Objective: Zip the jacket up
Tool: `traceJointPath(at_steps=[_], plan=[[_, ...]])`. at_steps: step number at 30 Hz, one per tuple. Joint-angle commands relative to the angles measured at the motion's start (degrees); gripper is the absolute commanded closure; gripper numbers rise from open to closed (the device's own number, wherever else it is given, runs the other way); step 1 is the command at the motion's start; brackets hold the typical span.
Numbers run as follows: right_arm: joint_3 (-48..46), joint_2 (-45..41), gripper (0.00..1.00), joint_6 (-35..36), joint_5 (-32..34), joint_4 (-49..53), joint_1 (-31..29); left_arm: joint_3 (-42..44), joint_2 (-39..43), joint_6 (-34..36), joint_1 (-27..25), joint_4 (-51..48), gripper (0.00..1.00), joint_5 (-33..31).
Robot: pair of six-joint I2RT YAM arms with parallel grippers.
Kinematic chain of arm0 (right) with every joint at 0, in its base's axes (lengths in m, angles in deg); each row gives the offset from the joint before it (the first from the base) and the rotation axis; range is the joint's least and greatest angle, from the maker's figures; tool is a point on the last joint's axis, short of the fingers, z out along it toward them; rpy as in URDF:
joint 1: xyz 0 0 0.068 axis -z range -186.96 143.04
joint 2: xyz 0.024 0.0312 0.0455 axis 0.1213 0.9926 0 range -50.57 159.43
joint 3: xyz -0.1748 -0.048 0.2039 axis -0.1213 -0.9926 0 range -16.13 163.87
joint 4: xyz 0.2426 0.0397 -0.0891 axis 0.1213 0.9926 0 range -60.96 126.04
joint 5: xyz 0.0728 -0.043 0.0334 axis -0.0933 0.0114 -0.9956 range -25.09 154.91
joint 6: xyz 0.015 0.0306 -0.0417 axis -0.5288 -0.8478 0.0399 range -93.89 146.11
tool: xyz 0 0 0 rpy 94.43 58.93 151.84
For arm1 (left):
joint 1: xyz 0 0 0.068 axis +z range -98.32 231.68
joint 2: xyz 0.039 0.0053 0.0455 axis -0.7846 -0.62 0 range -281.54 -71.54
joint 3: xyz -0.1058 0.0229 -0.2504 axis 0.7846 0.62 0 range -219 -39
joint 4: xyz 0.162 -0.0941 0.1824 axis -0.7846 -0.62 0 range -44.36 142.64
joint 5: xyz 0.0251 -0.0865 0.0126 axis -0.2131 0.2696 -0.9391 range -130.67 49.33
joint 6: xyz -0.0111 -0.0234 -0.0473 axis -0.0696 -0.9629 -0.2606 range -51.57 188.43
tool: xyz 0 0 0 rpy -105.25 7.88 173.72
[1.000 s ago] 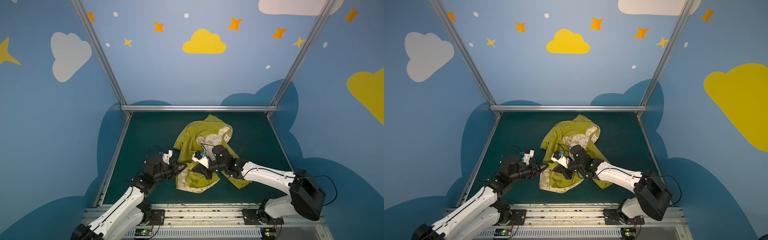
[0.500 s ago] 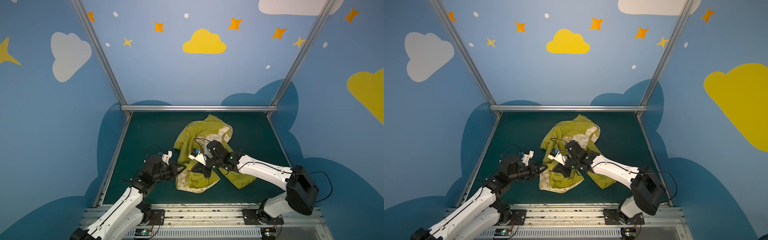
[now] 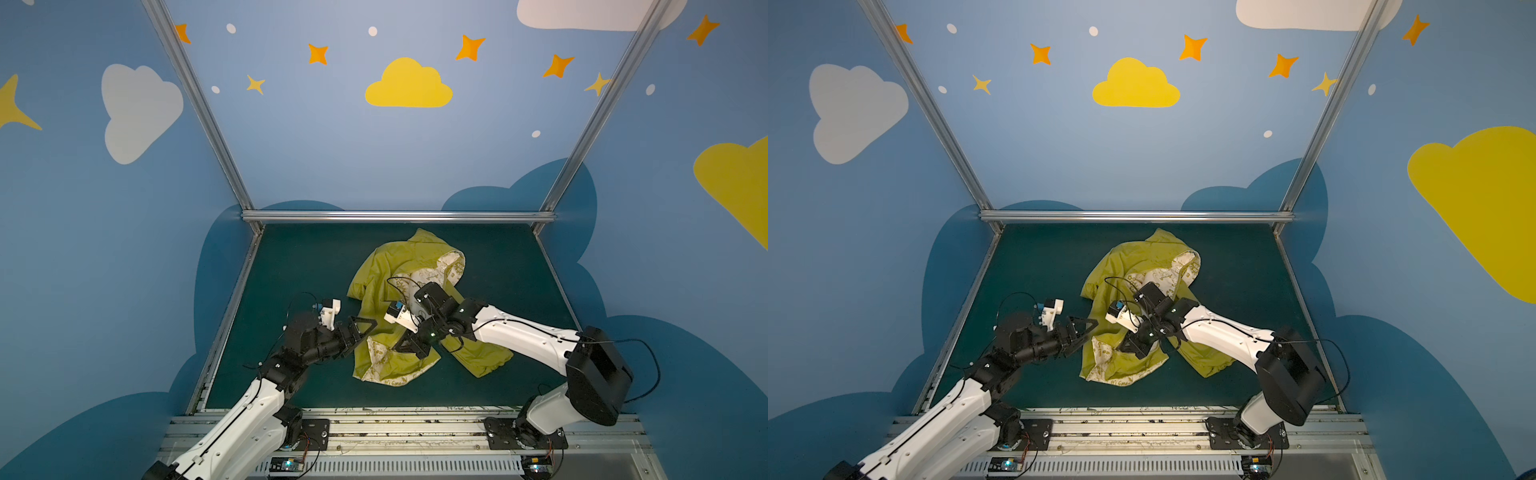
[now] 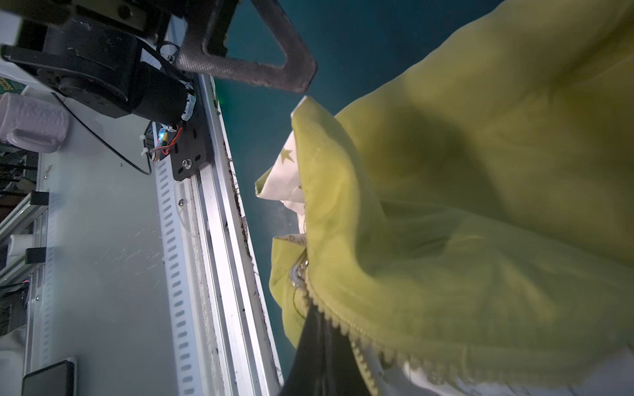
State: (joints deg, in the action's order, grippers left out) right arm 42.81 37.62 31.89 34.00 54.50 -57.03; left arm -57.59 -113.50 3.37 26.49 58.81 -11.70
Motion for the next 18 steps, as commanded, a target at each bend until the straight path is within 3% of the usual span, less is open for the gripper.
traceJointPath(at_steps=[1,7,12,18], plan=[[1.7,0.2,1.0,-0.7,-4.8,2.1,1.6,0.1,2.4,0.6,-5.7,6.1,0.08,-0.7],[2.7,-1.1,1.0,-1.5,-12.0,1.9,3.3,3.7,3.0,3.1,-15.8,16.4,0.27,-3.9],[1.9,-3.2,1.0,-3.3,-16.3,-0.6,4.6,6.0,5.4,4.9,-18.5,14.4,0.27,-6.4],[2.2,-1.5,1.0,-3.4,-16.2,0.1,4.6,12.0,13.0,4.0,-18.7,10.0,0.25,-13.4]])
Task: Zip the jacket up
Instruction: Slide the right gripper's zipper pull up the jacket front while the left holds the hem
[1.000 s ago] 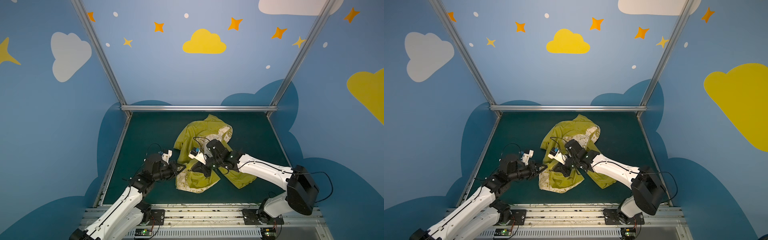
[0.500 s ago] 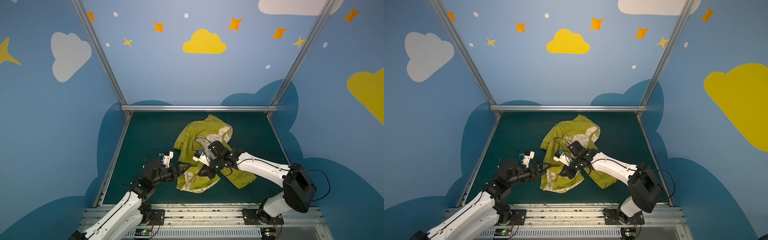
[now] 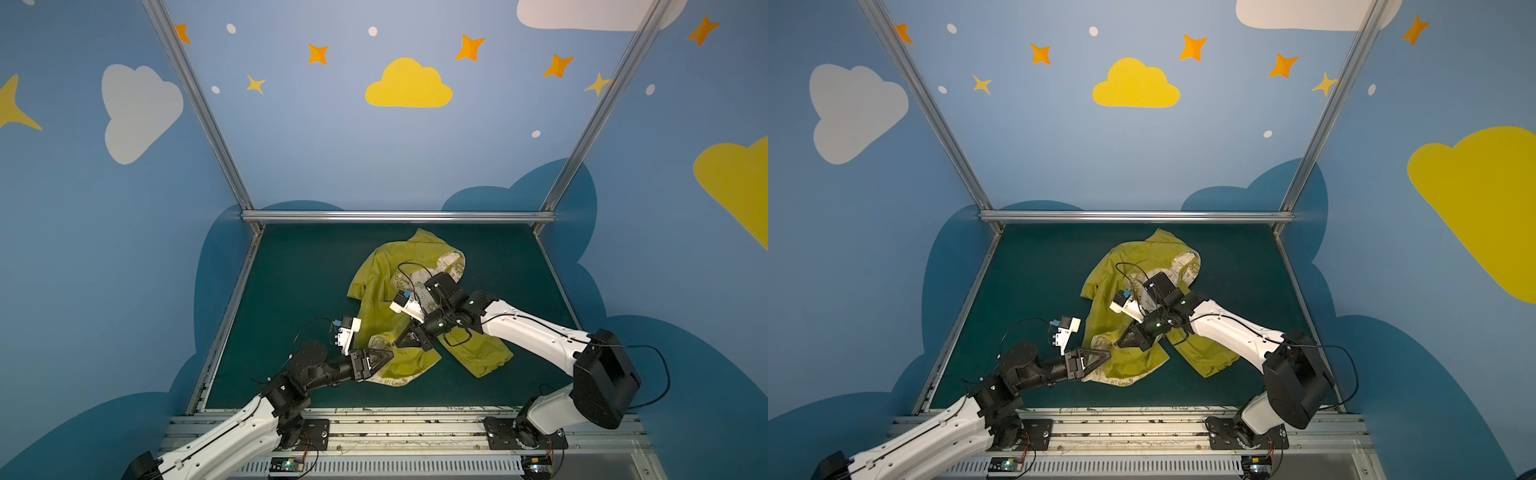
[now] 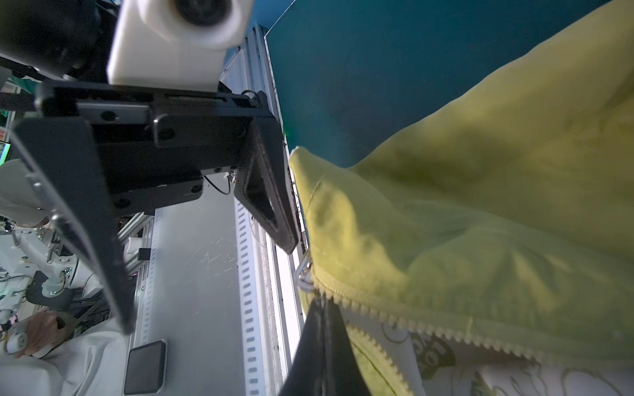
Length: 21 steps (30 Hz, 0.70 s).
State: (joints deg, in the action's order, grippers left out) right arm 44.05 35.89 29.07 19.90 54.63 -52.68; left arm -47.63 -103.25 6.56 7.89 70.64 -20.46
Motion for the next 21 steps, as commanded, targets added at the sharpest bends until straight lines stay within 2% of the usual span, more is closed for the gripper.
traceJointPath(at_steps=[1,4,7,12,18,21], plan=[[0.9,0.4,1.0,-0.7,-2.3,-0.3,0.3,2.8,4.0,0.8,0.0,-2.2,0.25,-5.6],[0.6,0.9,1.0,-1.2,-2.3,-1.4,0.2,3.3,8.2,2.7,0.0,-6.4,0.25,-7.9],[0.9,1.1,1.0,-1.7,-3.6,-2.5,0.2,2.7,8.8,5.8,0.6,-9.9,0.25,-9.2],[0.6,1.1,1.0,-2.8,-5.3,-4.4,0.1,3.5,0.1,6.3,3.4,3.1,0.25,-2.9],[0.5,1.1,1.0,-3.6,-6.2,-6.4,-0.5,0.4,-15.1,7.3,3.9,18.2,0.23,2.2],[0.5,1.7,1.0,-3.5,-5.8,-5.9,-0.4,0.4,-19.7,6.0,4.4,25.9,0.23,3.8]])
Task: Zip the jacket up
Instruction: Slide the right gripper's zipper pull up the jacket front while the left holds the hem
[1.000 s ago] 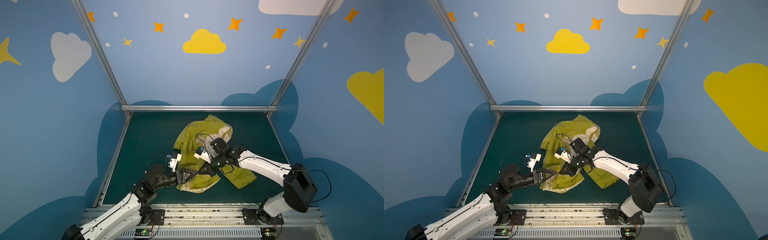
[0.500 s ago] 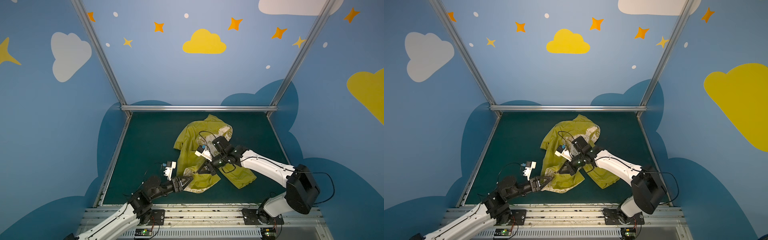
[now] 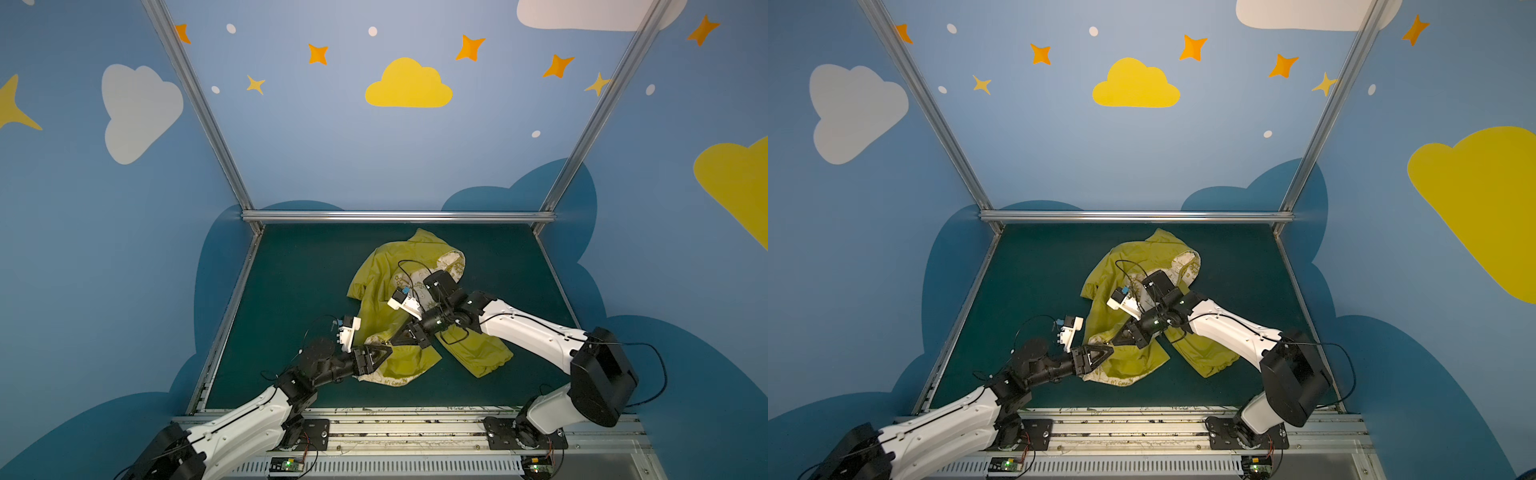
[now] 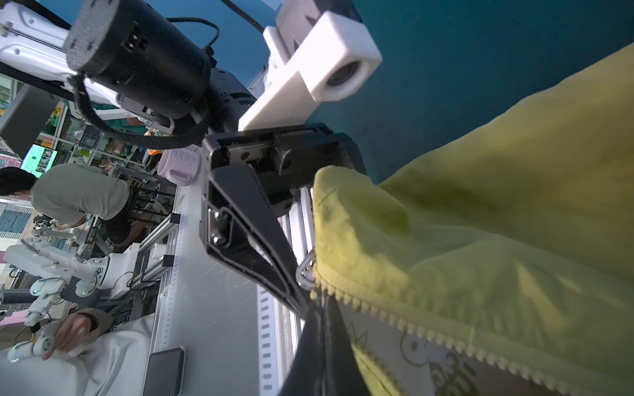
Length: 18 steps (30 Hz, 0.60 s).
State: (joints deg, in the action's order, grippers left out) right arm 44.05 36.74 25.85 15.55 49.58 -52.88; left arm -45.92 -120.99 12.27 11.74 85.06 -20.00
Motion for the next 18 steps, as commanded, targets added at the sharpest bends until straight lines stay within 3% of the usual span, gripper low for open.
traceJointPath(at_steps=[1,4,12,18], plan=[[0.3,1.0,1.0,-0.2,-1.4,-0.8,-0.1,-1.1,-2.4,-0.1,0.8,12.7,0.23,3.4],[-0.2,1.4,1.0,-0.1,-1.7,-1.2,0.4,-0.9,-1.6,-0.3,0.7,13.1,0.28,3.3],[0.0,2.2,1.0,0.3,-1.3,-0.8,1.7,0.0,1.0,-1.0,0.8,11.9,0.55,3.4],[-0.1,2.2,1.0,0.9,-1.3,-0.4,2.8,1.2,8.0,-0.8,0.8,6.2,0.63,1.4]])
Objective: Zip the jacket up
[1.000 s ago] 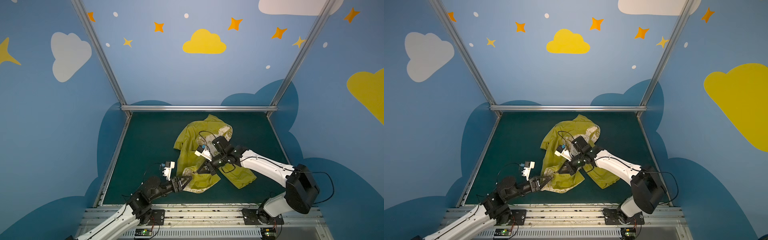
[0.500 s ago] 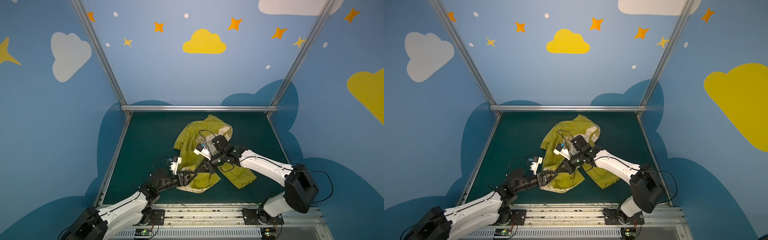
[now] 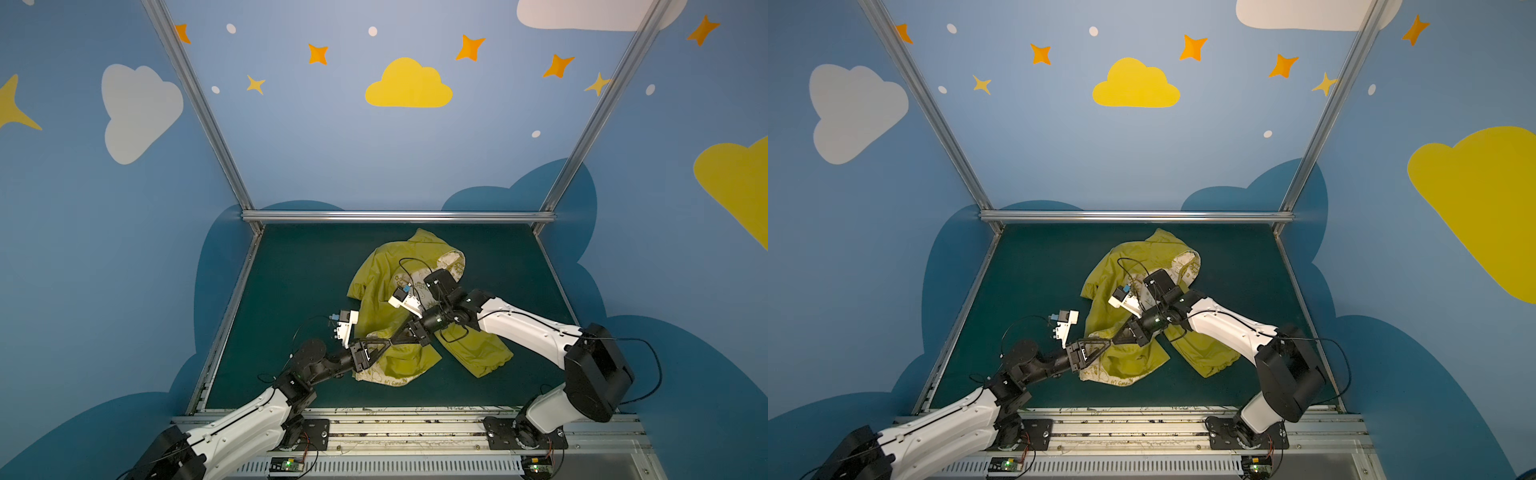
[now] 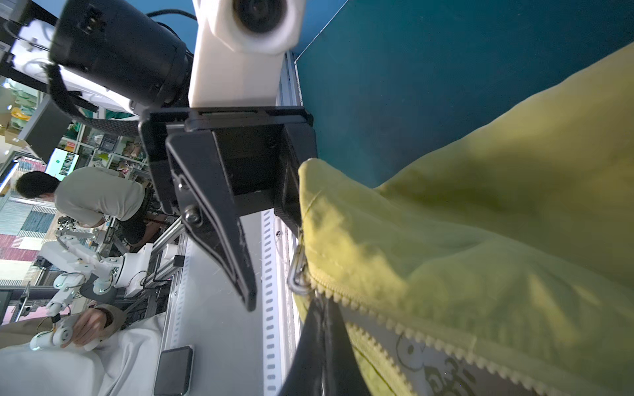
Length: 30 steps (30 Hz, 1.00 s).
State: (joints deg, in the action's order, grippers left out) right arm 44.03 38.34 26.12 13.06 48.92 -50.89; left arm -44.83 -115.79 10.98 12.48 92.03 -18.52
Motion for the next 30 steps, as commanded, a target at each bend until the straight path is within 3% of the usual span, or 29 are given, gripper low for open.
traceJointPath(at_steps=[1,7,12,24,30], plan=[[0.2,0.7,1.0,0.7,1.2,0.5,0.8,0.3,3.8,0.4,0.1,-1.5,0.64,-0.3],[1.4,1.3,1.0,1.0,0.4,0.8,0.7,0.3,2.7,0.1,0.0,0.6,0.75,0.1],[2.0,1.9,1.0,1.8,1.5,2.0,0.8,-0.6,0.1,0.1,0.1,2.3,0.97,0.5],[2.1,3.9,1.0,3.0,5.1,6.2,1.0,-1.6,7.9,2.1,1.9,-11.3,0.97,-1.7],[3.6,5.8,1.0,3.0,7.3,10.0,1.4,-1.3,9.3,1.8,2.8,-12.4,0.97,-2.0]])
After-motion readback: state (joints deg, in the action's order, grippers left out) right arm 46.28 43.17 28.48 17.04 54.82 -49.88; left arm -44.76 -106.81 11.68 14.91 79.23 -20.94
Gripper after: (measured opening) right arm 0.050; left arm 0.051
